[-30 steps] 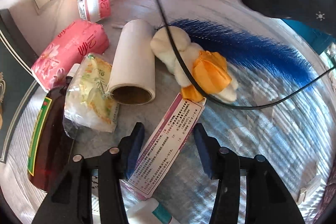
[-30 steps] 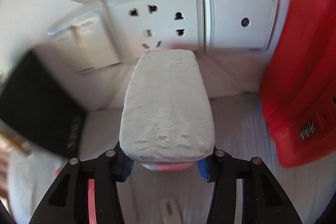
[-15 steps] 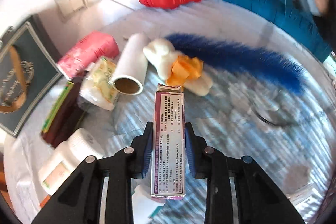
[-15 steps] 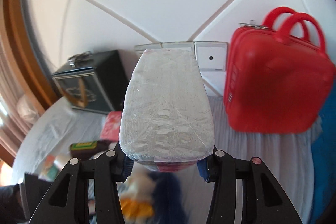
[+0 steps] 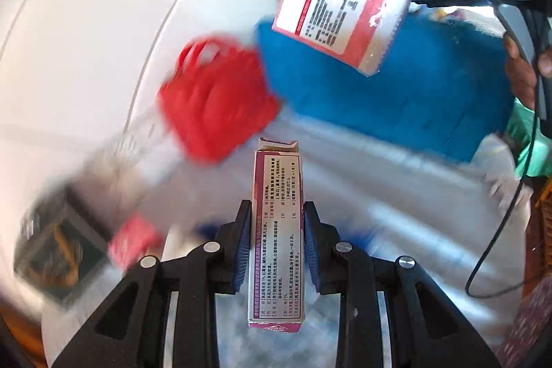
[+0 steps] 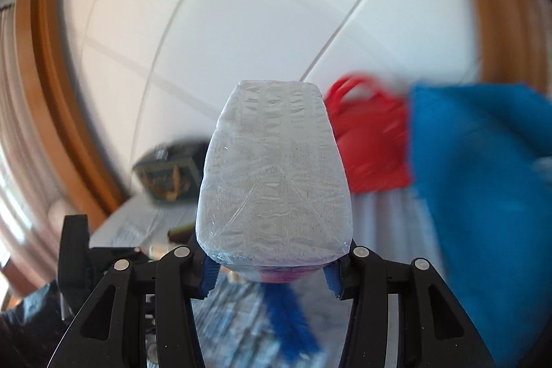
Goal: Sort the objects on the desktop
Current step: 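Carry both held items to the blue crate and release them inside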
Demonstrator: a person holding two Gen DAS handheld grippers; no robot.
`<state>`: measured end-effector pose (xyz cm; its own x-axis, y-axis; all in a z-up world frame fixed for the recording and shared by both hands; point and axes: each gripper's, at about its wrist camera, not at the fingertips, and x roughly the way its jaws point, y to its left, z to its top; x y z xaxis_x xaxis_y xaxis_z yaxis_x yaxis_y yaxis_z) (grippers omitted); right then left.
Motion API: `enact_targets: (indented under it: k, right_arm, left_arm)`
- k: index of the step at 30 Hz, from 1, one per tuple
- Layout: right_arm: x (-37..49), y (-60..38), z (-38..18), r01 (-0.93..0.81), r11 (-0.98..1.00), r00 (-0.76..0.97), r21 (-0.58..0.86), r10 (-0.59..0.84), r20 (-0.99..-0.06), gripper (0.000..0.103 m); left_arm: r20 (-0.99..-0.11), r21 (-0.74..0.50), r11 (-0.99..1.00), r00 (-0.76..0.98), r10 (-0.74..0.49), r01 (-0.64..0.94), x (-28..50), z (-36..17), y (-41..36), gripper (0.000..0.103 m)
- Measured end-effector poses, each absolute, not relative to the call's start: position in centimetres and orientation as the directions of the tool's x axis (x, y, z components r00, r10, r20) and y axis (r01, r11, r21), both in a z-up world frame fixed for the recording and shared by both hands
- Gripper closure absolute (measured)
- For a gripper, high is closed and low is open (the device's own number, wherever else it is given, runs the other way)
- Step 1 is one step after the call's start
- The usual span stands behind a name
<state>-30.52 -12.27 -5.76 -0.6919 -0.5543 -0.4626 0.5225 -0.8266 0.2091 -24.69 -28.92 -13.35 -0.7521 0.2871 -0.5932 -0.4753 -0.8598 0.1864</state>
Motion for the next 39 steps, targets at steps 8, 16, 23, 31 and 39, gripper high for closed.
enact_targets:
  k: [8, 16, 23, 31, 39]
  right_arm:
    - [-24.4, 6.0, 4.7, 0.339, -0.926, -0.9, 0.167, -0.371, -0.229, 0.055]
    - [-28.8, 17.5, 7.8, 0.26, -0.954, -0.922, 0.146, -0.29, -0.255, 0.055]
    - [-34.4, 23.2, 7.0, 0.244, -0.952, -0.898, 0.186, -0.294, -0.327, 0.051]
    - [-34.2, 25.8, 7.3, 0.182, -0.959, -0.914, 0.217, -0.246, -0.322, 0.014]
    - [-27.9, 25.1, 5.9, 0.193, -0.957, -0.926, 0.215, -0.25, -0.283, 0.002]
  left_arm:
    - [-0.429, 0.23, -0.797, -0.793, 0.432, -0.558, -26.5, -3.8, -11.9, 0.075]
    - [-0.382, 0.171, -0.822, -0.806, 0.452, -0.543, -32.6, 0.9, 0.9, 0.075]
    - [-0.396, 0.171, -0.857, -0.83, 0.392, -0.486, -36.1, 3.8, 7.0, 0.068]
    - [-0.375, 0.178, -0.915, -0.885, 0.278, -0.363, -36.1, 4.9, 8.6, 0.027]
    - [-0.363, 0.186, -0.944, -0.912, 0.192, -0.273, -30.7, 2.9, 7.9, 0.027]
